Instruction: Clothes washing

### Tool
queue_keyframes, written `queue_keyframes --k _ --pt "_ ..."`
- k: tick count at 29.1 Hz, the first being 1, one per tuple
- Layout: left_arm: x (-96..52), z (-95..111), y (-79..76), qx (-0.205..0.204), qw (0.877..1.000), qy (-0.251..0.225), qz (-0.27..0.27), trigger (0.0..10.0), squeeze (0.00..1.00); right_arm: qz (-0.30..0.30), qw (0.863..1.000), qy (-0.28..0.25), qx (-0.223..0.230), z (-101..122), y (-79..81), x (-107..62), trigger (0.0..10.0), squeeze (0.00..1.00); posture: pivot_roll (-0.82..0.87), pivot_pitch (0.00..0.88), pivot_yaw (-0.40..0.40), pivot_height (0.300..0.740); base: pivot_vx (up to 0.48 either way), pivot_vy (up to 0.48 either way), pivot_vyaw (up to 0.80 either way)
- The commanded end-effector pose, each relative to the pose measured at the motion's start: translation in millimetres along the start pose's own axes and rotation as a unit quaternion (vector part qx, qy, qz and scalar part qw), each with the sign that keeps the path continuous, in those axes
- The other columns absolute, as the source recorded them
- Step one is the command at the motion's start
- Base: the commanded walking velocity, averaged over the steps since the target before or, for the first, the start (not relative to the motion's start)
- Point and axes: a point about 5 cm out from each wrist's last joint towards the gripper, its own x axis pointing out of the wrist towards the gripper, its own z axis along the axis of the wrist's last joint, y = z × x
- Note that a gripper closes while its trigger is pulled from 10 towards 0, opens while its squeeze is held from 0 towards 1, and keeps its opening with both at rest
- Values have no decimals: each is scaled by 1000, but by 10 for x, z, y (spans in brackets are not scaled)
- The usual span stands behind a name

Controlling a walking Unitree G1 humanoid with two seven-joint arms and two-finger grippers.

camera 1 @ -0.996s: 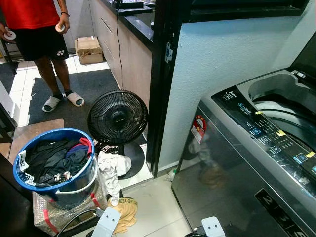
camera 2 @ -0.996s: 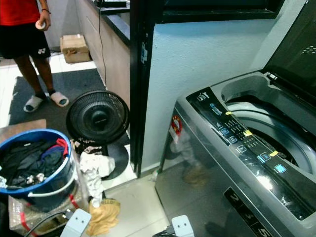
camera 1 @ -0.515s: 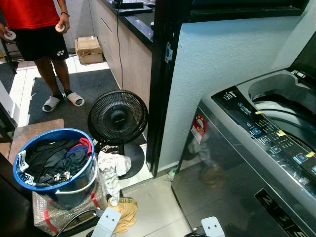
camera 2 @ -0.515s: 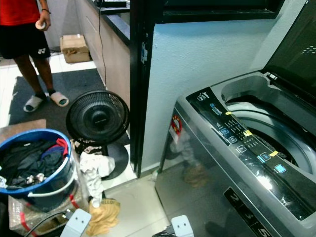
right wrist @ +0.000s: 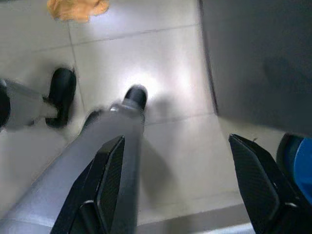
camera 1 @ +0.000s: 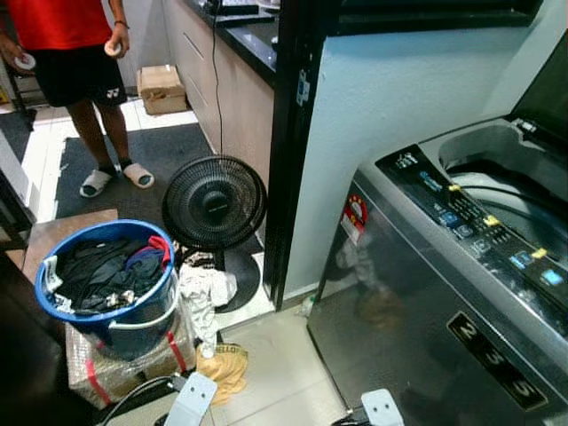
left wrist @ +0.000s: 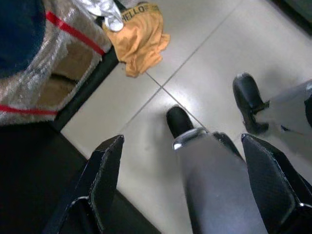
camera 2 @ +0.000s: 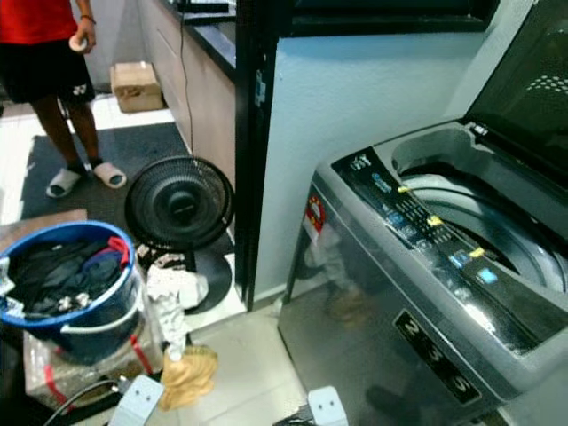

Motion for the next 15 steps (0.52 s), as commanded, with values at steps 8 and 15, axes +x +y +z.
queue_keyframes --k 8,15 --pt "-24 -100 -44 -1 1000 13 -6 10000 0 7 1000 1 -15 8 1 2 10000 0 38 0 -17 740 -158 0 785" --pt "-25 -101 -48 2 1000 13 -6 10000 0 12 1000 -3 -15 16 11 3 10000 0 37 0 -18 740 0 0 662"
